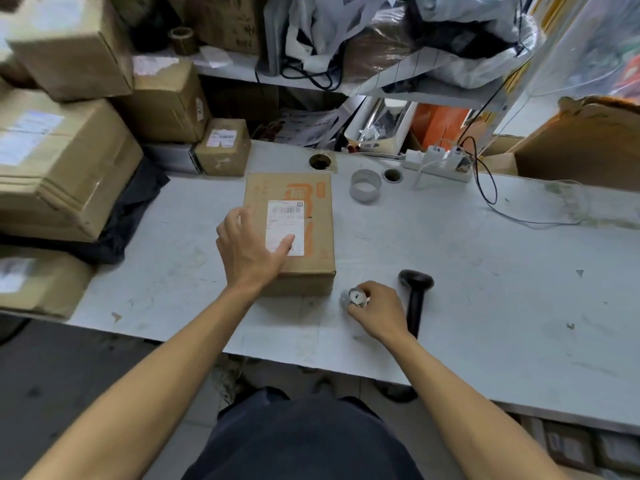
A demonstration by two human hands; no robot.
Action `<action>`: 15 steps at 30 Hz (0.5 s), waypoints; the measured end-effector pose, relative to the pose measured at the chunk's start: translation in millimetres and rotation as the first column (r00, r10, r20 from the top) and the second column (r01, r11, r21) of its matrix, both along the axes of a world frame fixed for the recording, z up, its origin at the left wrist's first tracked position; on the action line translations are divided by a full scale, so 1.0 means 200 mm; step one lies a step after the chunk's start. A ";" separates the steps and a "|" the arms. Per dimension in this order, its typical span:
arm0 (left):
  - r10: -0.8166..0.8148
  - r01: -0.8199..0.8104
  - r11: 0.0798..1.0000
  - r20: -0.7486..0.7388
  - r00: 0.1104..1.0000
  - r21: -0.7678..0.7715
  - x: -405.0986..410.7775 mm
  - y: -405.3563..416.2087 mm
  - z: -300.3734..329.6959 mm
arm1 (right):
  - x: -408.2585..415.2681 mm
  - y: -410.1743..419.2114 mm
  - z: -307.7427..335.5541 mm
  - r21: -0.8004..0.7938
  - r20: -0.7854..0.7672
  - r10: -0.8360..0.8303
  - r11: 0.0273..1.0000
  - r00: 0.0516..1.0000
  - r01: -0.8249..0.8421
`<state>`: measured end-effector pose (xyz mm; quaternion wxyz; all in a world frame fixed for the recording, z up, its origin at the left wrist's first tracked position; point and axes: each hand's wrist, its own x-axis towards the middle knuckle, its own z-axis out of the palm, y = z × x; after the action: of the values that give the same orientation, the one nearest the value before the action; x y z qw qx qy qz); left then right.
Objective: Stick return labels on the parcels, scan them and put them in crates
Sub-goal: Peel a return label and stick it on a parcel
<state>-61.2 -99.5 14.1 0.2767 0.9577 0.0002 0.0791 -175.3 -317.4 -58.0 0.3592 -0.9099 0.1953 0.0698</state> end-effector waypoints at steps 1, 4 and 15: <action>-0.088 0.090 0.996 0.114 0.990 -0.019 -0.05 -0.02 -0.01 | -0.02 0.00 0.00 0.046 0.060 -0.018 0.999 0.998 0.016; -0.396 0.430 0.901 0.286 0.873 -0.065 -0.26 -0.09 -0.03 | -0.09 -0.02 -0.01 0.165 0.267 -0.085 0.985 0.960 0.041; -0.444 0.321 0.794 -0.132 0.886 -0.516 -0.46 -0.38 -0.08 | -0.15 -0.04 0.14 0.075 0.665 -0.017 0.996 0.747 -0.044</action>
<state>-152.7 -176.4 -2.2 0.5135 0.8404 -0.1411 -0.1008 -205.0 -326.0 -30.6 0.4434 -0.8602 0.0450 -0.2477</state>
